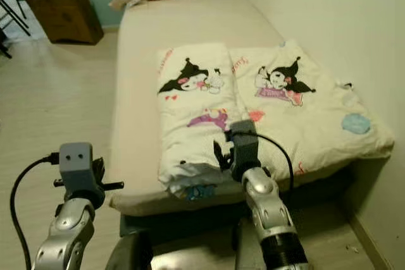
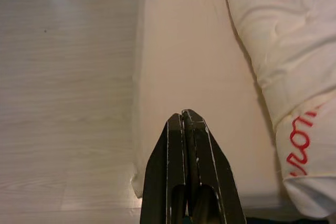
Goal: Clean up the room
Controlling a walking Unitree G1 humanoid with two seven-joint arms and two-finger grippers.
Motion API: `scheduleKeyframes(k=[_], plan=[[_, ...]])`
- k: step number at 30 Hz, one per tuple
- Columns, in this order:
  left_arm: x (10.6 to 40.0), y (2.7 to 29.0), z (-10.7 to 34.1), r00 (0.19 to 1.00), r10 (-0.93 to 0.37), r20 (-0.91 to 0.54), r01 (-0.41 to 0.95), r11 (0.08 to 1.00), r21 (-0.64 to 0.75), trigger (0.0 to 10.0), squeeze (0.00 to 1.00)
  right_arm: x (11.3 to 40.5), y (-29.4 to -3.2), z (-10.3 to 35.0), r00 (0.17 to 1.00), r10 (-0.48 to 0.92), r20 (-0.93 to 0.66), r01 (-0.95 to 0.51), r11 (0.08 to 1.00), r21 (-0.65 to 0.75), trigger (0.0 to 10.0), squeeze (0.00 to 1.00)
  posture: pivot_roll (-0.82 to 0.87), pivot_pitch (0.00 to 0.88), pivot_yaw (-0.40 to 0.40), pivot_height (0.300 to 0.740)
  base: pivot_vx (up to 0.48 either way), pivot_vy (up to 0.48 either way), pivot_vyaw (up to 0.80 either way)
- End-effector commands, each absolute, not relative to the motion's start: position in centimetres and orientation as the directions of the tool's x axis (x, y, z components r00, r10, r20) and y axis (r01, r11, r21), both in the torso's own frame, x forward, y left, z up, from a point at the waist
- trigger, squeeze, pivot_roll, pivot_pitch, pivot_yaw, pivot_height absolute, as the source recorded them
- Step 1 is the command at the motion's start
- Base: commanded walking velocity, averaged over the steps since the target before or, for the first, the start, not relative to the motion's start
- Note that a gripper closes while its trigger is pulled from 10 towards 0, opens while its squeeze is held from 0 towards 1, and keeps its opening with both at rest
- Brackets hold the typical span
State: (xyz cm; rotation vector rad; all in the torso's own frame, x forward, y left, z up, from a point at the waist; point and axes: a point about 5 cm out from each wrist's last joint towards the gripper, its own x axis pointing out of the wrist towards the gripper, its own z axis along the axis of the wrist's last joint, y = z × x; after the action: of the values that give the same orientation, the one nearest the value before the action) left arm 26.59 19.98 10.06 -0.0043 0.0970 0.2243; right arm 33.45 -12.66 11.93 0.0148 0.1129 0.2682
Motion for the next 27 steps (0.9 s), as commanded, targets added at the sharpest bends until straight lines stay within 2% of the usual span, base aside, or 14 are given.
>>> scheduleKeyframes(k=[1, 5, 9, 11, 13, 16, 17, 18, 19, 20, 24, 27], plan=[[26.2, 20.4, 10.2, 0.969, 0.228, -0.092, -0.226, 0.974, 0.034, 10.0, 0.0, 33.9, -12.8, 11.4, 0.955, 0.262, -0.138, -0.25, 0.964, 0.094, 10.0, 0.0, -0.05, 0.184, -0.011, 0.568, 0.0, 0.0, 0.0], [26.1, 19.9, 10.9, 0.984, 0.172, -0.048, -0.171, 0.985, 0.03, 10.0, 0.0, 35.1, -13.6, 11.2, 0.958, 0.235, -0.167, -0.202, 0.96, 0.195, 10.0, 0.0, -0.04, 0.19, -0.012, 0.563, 0.0, 0.0, 0.0], [26.1, 19.8, 11.1, 0.987, 0.159, -0.037, -0.158, 0.987, 0.028, 10.0, 0.0, 35.3, -13.8, 11.2, 0.96, 0.225, -0.166, -0.188, 0.958, 0.216, 10.0, 0.0, -0.04, 0.19, -0.012, 0.558, 0.0, 0.0, 0.0], [25.7, 19.2, 12.4, 0.998, 0.047, 0.028, -0.047, 0.999, -0.002, 10.0, 0.0, 36.0, -14.5, 11.4, 0.965, 0.206, -0.16, -0.168, 0.96, 0.224, 10.0, 0.0, -0.02, 0.194, -0.006, 0.553, 0.0, 0.0, 0.0], [25.4, 18.9, 12.9, 0.999, 0.002, 0.054, -0.001, 1.0, -0.007, 10.0, 0.0, 36.3, -14.7, 11.6, 0.968, 0.202, -0.152, -0.164, 0.96, 0.229, 10.0, 0.0, -0.02, 0.194, -0.006, 0.553, 0.0, 0.0, 0.0], [24.7, 18.3, 13.7, 0.988, -0.123, 0.093, 0.123, 0.992, 0.009, 10.0, 0.0, 37.2, -16.1, 11.8, 0.975, 0.164, -0.149, -0.112, 0.945, 0.306, 10.0, 0.0, -0.01, 0.205, 0.005, 0.553, 0.0, 0.0, 0.0], [24.4, 18.1, 13.9, 0.982, -0.161, 0.097, 0.159, 0.987, 0.027, 10.0, 0.0, 37.3, -16.7, 11.8, 0.978, 0.144, -0.151, -0.087, 0.94, 0.329, 10.0, 0.05, 0.0, 0.21, 0.007, 0.553, 0.0, 0.0, 0.0], [24.4, 18.1, 13.9, 0.982, -0.161, 0.097, 0.159, 0.987, 0.027, 10.0, 0.0, 37.3, -16.7, 11.8, 0.978, 0.144, -0.151, -0.087, 0.94, 0.329, 10.0, 0.05, 0.0, 0.21, 0.007, 0.553, 0.0, 0.0, 0.0], [24.1, 17.9, 14.1, 0.973, -0.211, 0.094, 0.208, 0.977, 0.048, 10.0, 0.0, 37.5, -17.4, 11.7, 0.98, 0.119, -0.16, -0.056, 0.935, 0.35, 10.0, 0.8, 0.01, 0.212, 0.012, 0.553, 0.0, 0.0, 0.0], [24.0, 17.8, 14.2, 0.969, -0.231, 0.089, 0.227, 0.972, 0.058, 10.0, 0.0, 37.6, -17.7, 11.7, 0.98, 0.11, -0.166, -0.045, 0.934, 0.354, 10.0, 1.0, 0.01, 0.213, 0.013, 0.553, 0.0, 0.0, 0.0], [23.8, 17.6, 14.2, 0.963, -0.257, 0.085, 0.252, 0.966, 0.064, 10.0, 0.0, 37.7, -18.2, 11.6, 0.98, 0.103, -0.17, -0.034, 0.929, 0.369, 10.0, 1.0, 0.01, 0.216, 0.016, 0.553, 0.0, 0.0, 0.0], [23.6, 17.8, 14.5, 0.957, -0.277, 0.082, 0.273, 0.96, 0.062, 10.0, 0.0, 37.7, -19.3, 11.3, 0.98, 0.062, -0.19, 0.038, 0.875, 0.483, 10.0, 1.0, 0.03, 0.225, 0.031, 0.553, 0.0, 0.0, 0.0]])
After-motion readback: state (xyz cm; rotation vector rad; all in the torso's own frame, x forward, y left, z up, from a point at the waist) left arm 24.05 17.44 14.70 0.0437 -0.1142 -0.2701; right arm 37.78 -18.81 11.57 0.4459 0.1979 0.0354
